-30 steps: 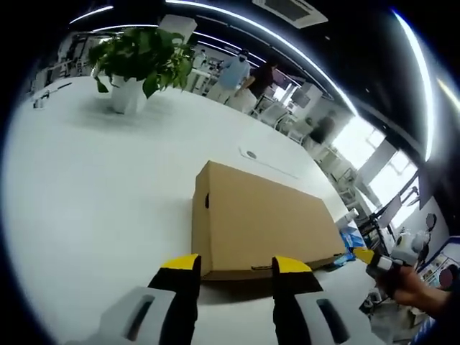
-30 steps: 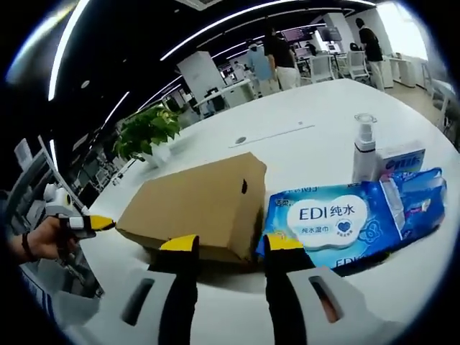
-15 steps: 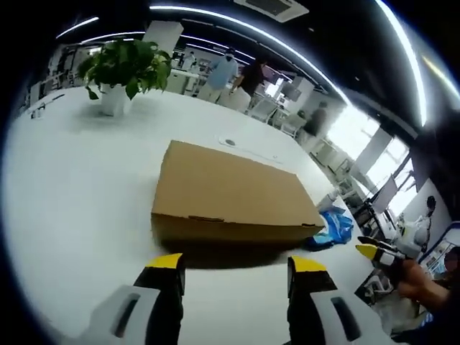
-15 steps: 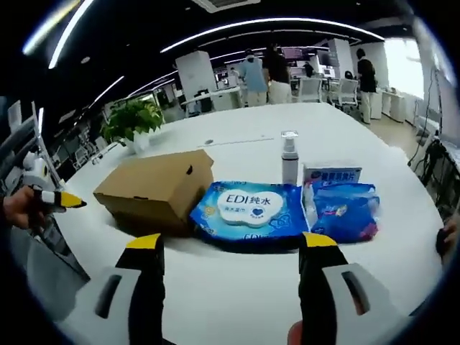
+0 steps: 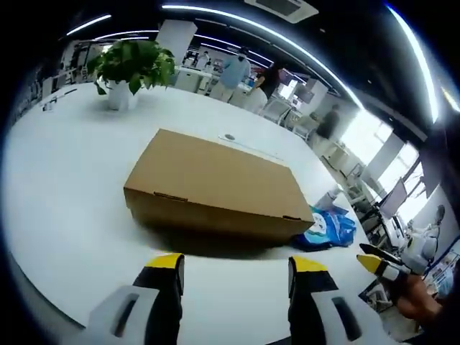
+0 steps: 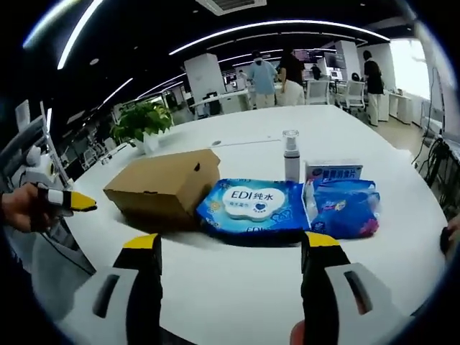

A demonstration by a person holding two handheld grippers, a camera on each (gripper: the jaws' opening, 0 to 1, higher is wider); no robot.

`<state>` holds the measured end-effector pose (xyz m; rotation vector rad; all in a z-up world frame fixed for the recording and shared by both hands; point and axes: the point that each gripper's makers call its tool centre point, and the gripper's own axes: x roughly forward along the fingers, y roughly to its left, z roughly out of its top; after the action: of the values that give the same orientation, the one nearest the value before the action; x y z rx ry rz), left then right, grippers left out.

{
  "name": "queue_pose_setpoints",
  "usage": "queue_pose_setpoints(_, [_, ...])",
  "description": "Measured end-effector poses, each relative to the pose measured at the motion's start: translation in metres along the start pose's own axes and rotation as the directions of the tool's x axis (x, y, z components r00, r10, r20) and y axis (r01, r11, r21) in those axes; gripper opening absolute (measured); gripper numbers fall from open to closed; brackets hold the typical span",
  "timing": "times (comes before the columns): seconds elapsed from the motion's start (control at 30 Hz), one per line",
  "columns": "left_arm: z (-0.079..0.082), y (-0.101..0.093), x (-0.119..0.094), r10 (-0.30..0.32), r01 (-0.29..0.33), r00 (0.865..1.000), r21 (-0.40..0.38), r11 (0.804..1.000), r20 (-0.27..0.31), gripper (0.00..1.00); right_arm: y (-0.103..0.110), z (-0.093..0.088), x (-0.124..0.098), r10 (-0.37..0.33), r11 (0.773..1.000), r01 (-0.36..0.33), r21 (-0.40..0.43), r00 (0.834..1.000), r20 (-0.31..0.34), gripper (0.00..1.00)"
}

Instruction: Operate the shoe box by opening the lid, removing the specified soft item, and placing it in the target area until the item is outside and the box remains undamaged.

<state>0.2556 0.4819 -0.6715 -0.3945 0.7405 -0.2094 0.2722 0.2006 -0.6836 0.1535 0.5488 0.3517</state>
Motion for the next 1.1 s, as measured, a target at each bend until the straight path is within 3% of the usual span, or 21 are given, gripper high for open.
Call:
queue_pose_setpoints(0.37, [-0.002, -0.008, -0.011, 0.045, -0.044, 0.998, -0.024, 0.999, 0.041, 0.59, -0.007, 0.022, -0.003, 0.044, 0.999, -0.044, -0.002, 0.998, 0.036, 0.73])
queue_pose_setpoints(0.7, [0.001, -0.011, -0.017, 0.057, -0.054, 0.996, -0.042, 0.998, 0.071, 0.59, -0.013, 0.027, -0.001, 0.057, 0.998, -0.058, 0.014, 0.998, 0.04, 0.71])
queue_pose_setpoints(1.1, [0.006, 0.002, -0.025, 0.078, -0.07, 0.992, -0.073, 0.995, 0.1, 0.59, -0.012, 0.026, 0.0, 0.061, 0.998, -0.062, 0.026, 0.997, 0.037, 0.71])
